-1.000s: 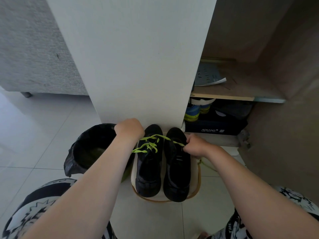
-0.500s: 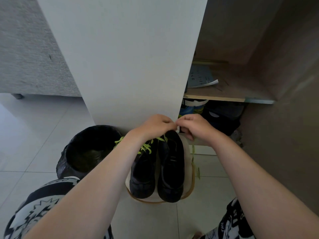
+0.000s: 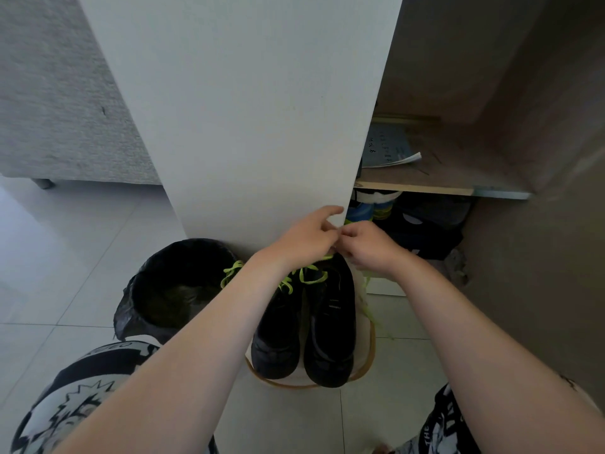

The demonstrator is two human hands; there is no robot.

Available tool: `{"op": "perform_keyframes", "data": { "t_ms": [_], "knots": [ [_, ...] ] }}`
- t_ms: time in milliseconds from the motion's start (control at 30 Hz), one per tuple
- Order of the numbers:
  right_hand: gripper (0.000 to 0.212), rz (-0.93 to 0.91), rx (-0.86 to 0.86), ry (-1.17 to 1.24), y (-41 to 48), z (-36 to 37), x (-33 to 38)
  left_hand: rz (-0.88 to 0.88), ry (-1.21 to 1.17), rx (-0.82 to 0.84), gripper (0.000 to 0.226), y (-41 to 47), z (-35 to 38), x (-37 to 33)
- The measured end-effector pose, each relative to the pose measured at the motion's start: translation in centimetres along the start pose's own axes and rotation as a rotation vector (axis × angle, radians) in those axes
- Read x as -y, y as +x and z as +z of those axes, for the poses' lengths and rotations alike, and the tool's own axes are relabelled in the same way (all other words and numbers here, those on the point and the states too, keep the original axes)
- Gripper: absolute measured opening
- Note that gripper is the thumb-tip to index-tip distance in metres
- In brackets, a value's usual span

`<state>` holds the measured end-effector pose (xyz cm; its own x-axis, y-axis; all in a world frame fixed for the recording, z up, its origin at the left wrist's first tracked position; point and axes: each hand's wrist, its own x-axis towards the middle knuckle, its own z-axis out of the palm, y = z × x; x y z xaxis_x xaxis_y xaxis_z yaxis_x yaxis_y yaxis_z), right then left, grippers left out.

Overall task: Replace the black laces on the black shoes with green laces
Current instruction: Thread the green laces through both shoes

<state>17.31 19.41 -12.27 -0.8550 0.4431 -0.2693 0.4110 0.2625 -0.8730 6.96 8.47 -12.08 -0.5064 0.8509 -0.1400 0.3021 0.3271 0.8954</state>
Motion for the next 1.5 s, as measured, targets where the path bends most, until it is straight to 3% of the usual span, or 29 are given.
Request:
{"op": "perform_keyframes", "data": {
  "t_ms": [67, 133, 200, 333, 400, 500, 567, 633, 700, 767, 867, 967, 1067, 1167, 1233, 1267, 1333, 1400, 1467, 1500],
  "knots": [
    [0.015, -0.016, 0.002, 0.129, 0.1, 0.1, 0.1, -0.051, 0.180, -0.030, 0.034, -0.1, -0.7, 0.1],
    [0.011, -0.007, -0.047, 0.120, 0.2, -0.3, -0.1, -0.091, 0.361, -0.050, 0.046, -0.1, -1.6, 0.6],
    [0.021, 0.030, -0.065, 0.035, 0.2, -1.0, -0.7, -0.083, 0.538, -0.243, 0.042, 0.0, -2.7, 1.1],
    [0.029, 0.144, -0.068, -0.210, 0.3, -2.2, -2.3, -0.230, 0.346, -0.734, 0.035, -0.3, -5.0, 2.8],
    [0.027, 0.184, -0.089, -0.294, 0.5, -2.4, -2.9, -0.311, 0.319, -0.791, 0.036, -0.5, -5.7, 3.9],
    [0.024, 0.181, -0.070, -0.367, 0.6, -2.2, -3.1, -0.339, 0.539, -0.624, 0.025, -0.4, -5.3, 4.8],
    [0.017, 0.107, -0.006, -0.369, 0.4, -1.4, -2.5, -0.206, 0.604, -0.475, 0.042, -0.2, -3.8, 4.0],
    [0.019, 0.019, 0.048, -0.321, 0.2, -0.4, -1.5, -0.009, 0.389, -0.255, 0.051, -0.4, -1.7, 2.4],
    [0.032, -0.041, 0.063, -0.279, 0.1, 0.5, -0.9, 0.064, 0.189, -0.029, 0.042, -0.5, 0.3, 1.4],
    [0.037, -0.023, 0.086, -0.192, 0.1, 1.0, -0.6, -0.006, 0.185, 0.056, 0.032, -0.3, 1.0, 1.6],
    [0.031, 0.027, 0.127, -0.167, 0.1, 0.8, -0.9, -0.153, 0.374, 0.160, 0.051, -0.3, -0.2, 2.1],
    [0.022, 0.099, 0.128, -0.180, 0.2, -0.2, -2.0, -0.134, 0.679, -0.034, 0.044, -0.3, -2.1, 2.3],
    [0.029, 0.121, 0.062, -0.172, 0.7, -1.2, -2.7, -0.177, 0.641, -0.208, 0.035, -0.1, -3.9, 2.6],
    [0.033, 0.087, 0.002, -0.178, 1.2, -0.8, -2.8, -0.226, 0.600, -0.197, 0.027, 0.2, -3.9, 3.3],
    [0.036, 0.038, 0.007, -0.166, 1.2, -0.2, -2.7, -0.142, 0.593, -0.209, 0.024, 0.4, -3.0, 3.5],
    [0.035, 0.011, 0.014, -0.143, 1.2, 0.1, -2.6, -0.080, 0.525, -0.184, 0.034, 0.5, -2.3, 3.4],
    [0.021, -0.028, -0.034, -0.104, 1.2, 0.5, -2.3, -0.041, 0.265, -0.058, 0.045, 0.6, -0.6, 2.9],
    [0.004, -0.033, -0.142, -0.110, 1.3, 0.6, -2.1, -0.072, 0.099, 0.033, 0.037, 0.7, 0.5, 2.4],
    [0.004, -0.023, -0.204, -0.149, 1.4, 0.6, -2.3, -0.121, 0.140, 0.067, 0.020, 0.9, 0.8, 2.5],
    [0.006, -0.018, -0.220, -0.171, 1.3, 0.6, -2.5, -0.128, 0.193, 0.080, 0.024, 1.0, 0.6, 2.7]
  ]
}}
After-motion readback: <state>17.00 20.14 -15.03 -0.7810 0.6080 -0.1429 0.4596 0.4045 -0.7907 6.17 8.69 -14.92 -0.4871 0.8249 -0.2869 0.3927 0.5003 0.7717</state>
